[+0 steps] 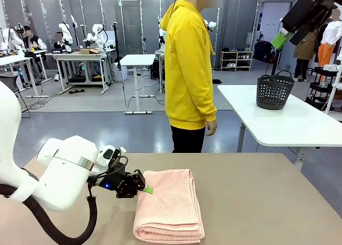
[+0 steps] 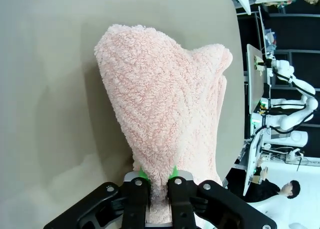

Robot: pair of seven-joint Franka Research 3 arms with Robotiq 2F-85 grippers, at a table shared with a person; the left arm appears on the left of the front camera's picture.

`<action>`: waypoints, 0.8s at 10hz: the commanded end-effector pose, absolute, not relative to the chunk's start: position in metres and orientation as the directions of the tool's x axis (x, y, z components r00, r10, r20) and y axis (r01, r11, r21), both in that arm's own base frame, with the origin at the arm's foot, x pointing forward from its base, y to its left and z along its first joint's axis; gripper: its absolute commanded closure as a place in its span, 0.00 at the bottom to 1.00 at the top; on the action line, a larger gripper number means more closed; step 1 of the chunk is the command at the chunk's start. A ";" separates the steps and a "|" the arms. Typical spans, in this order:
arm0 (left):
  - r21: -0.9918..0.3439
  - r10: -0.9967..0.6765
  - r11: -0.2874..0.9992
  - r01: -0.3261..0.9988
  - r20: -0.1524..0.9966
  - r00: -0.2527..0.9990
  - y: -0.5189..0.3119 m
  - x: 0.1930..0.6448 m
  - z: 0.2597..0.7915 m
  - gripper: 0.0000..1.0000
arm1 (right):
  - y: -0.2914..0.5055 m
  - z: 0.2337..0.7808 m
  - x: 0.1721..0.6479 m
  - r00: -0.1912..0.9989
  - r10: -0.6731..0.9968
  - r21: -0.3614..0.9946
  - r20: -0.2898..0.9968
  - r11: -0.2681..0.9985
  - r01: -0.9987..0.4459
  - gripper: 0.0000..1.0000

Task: Fold the towel.
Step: Pick up the 100 cm Hotel Towel and place it on the left side of the table.

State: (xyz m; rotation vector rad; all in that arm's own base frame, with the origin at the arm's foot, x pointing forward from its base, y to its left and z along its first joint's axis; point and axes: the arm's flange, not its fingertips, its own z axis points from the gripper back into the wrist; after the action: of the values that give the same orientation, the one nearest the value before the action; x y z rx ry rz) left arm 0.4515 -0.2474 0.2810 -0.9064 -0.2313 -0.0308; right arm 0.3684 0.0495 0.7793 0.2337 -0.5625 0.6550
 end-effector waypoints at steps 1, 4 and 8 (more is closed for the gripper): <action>-0.812 0.040 0.562 0.157 0.216 0.976 -0.249 0.444 0.277 1.00 | 0.048 0.781 0.368 0.662 0.507 0.038 0.553 0.778 -0.627 0.09; -0.776 0.071 0.618 0.124 0.212 0.975 -0.247 0.451 0.281 1.00 | 0.048 0.781 0.368 0.662 0.507 0.038 0.553 0.778 -0.627 0.09; -0.740 0.044 0.651 0.169 0.259 0.965 -0.237 0.452 0.297 0.87 | 0.048 0.781 0.368 0.662 0.507 0.038 0.553 0.778 -0.627 0.09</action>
State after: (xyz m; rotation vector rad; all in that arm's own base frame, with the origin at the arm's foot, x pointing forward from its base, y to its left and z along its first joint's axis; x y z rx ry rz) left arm 0.4523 -0.2461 0.2849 -0.9019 -0.2355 -0.0531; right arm 0.3684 0.0495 0.7793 0.2337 -0.5625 0.6550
